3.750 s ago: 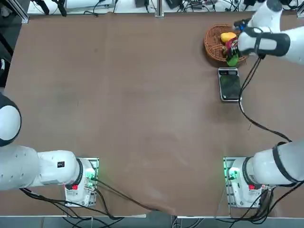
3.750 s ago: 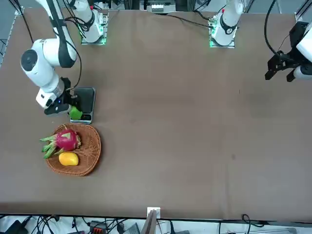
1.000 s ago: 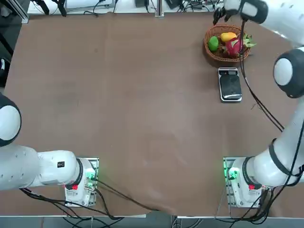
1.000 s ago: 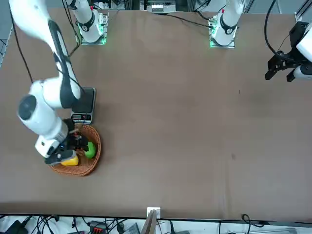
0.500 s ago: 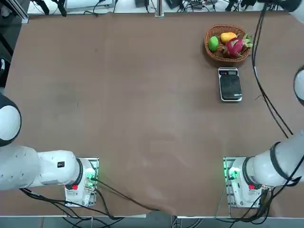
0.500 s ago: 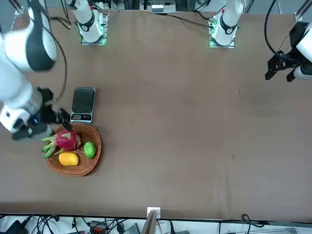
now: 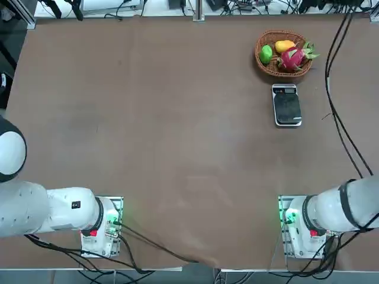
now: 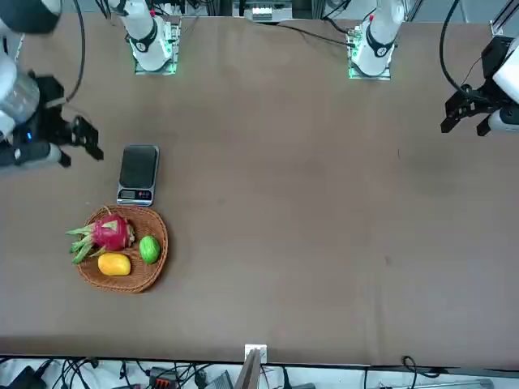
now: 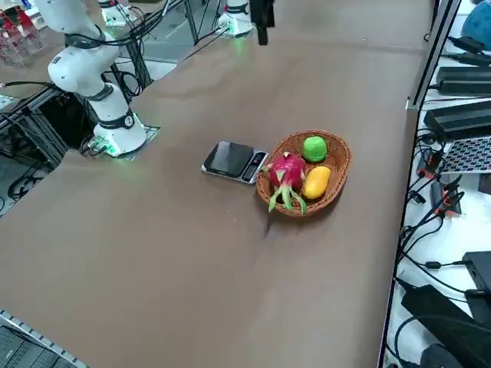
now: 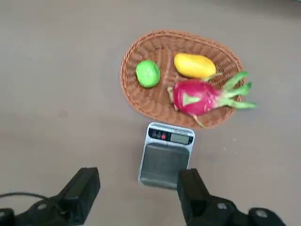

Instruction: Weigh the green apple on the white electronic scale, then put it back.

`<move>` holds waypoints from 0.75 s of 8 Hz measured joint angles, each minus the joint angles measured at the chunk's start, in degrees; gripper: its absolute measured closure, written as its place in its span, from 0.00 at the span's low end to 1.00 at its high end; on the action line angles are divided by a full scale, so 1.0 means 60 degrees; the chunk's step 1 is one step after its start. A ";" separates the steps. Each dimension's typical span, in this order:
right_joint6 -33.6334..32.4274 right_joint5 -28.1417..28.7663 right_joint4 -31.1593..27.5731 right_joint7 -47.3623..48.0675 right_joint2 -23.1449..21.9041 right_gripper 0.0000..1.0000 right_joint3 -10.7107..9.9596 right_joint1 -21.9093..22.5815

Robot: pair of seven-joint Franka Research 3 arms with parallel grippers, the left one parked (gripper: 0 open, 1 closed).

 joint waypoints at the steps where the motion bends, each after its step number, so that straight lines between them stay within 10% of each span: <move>1: -0.0204 0.0000 -0.0157 0.0048 -0.0379 0.00 0.0001 0.0002; 6: -0.0367 0.0000 -0.1774 0.0085 -0.2391 0.00 -0.0005 -0.0012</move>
